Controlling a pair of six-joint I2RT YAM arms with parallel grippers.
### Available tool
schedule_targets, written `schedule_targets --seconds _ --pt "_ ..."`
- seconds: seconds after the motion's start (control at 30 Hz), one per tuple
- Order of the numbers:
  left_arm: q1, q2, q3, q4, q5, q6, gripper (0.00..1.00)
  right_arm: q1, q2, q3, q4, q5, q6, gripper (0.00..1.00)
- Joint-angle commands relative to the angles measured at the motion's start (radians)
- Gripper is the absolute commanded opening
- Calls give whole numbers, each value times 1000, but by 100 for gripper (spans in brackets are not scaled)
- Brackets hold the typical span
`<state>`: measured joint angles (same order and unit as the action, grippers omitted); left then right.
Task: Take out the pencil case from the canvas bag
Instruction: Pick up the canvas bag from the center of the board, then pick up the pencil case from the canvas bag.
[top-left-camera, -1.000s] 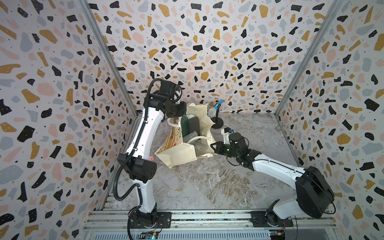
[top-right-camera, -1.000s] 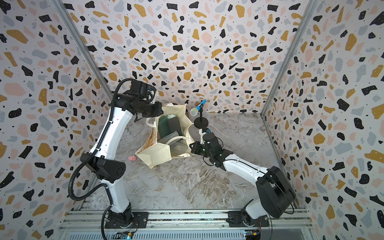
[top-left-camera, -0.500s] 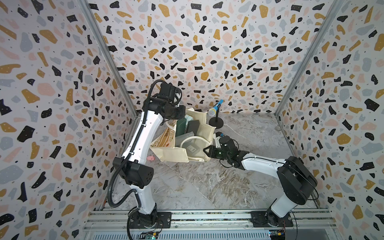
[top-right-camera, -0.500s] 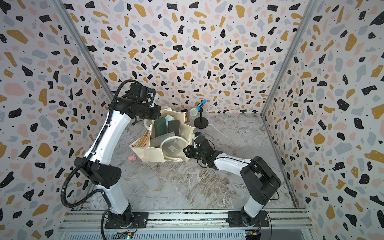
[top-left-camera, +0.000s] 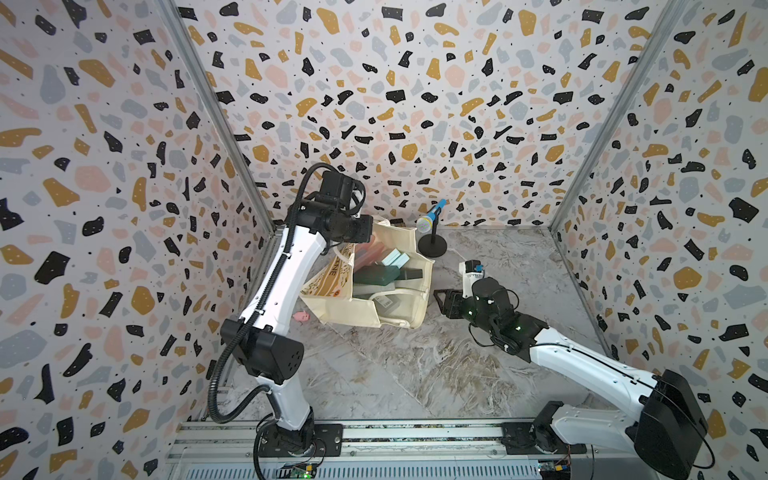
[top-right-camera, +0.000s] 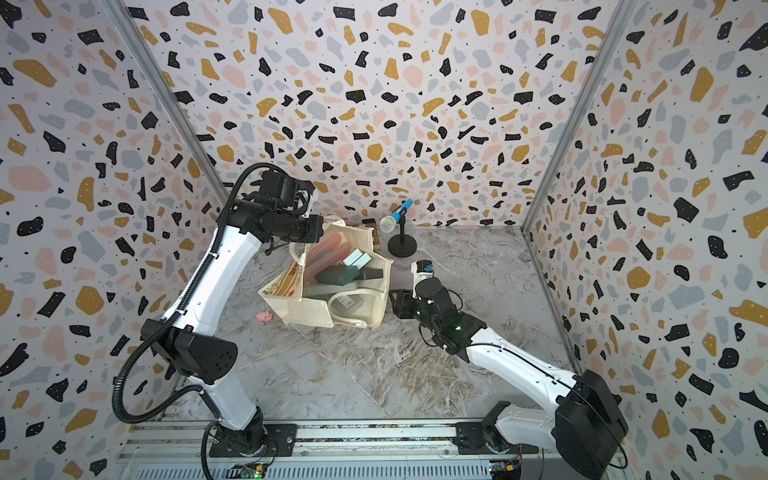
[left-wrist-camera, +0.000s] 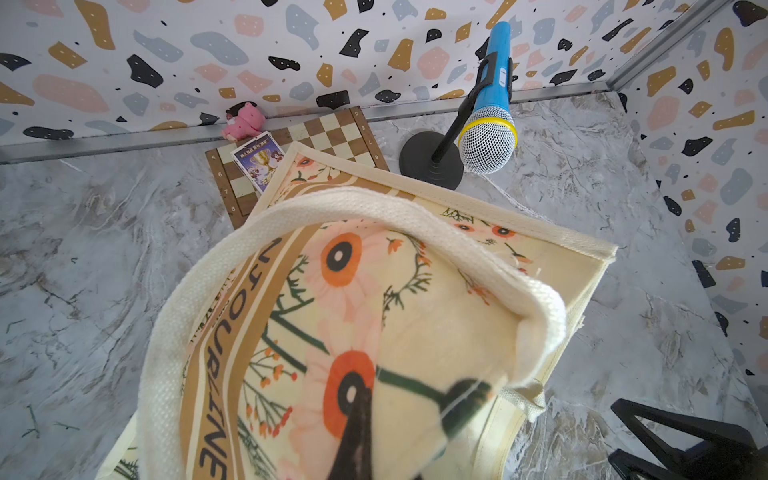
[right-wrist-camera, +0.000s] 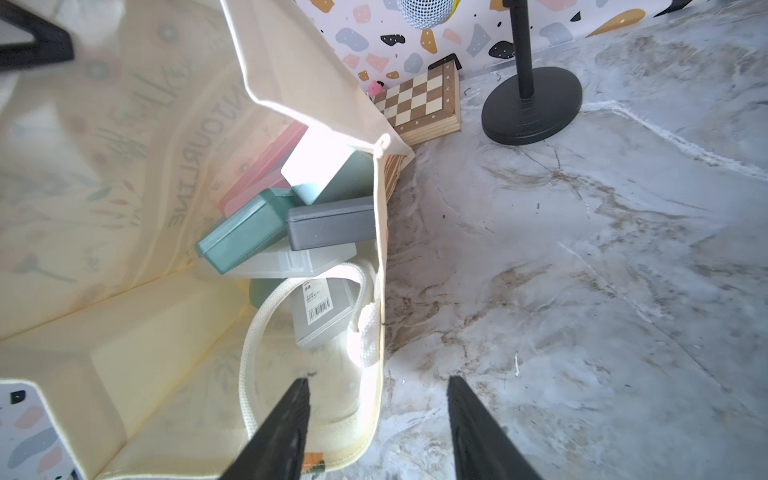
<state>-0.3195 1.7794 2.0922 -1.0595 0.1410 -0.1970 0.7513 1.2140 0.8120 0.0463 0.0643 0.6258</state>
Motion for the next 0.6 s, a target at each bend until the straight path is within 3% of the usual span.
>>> schedule_targets --seconds 0.0,0.2,0.57 --pt "-3 -54 -27 29 16 -12 0 44 20 75 -50 -14 -119 48" --pt "-3 -82 -68 54 60 -23 0 149 137 170 -42 -32 -268 45" --pt "-4 -116 -136 81 77 -28 0 151 255 288 12 2 -367 54"
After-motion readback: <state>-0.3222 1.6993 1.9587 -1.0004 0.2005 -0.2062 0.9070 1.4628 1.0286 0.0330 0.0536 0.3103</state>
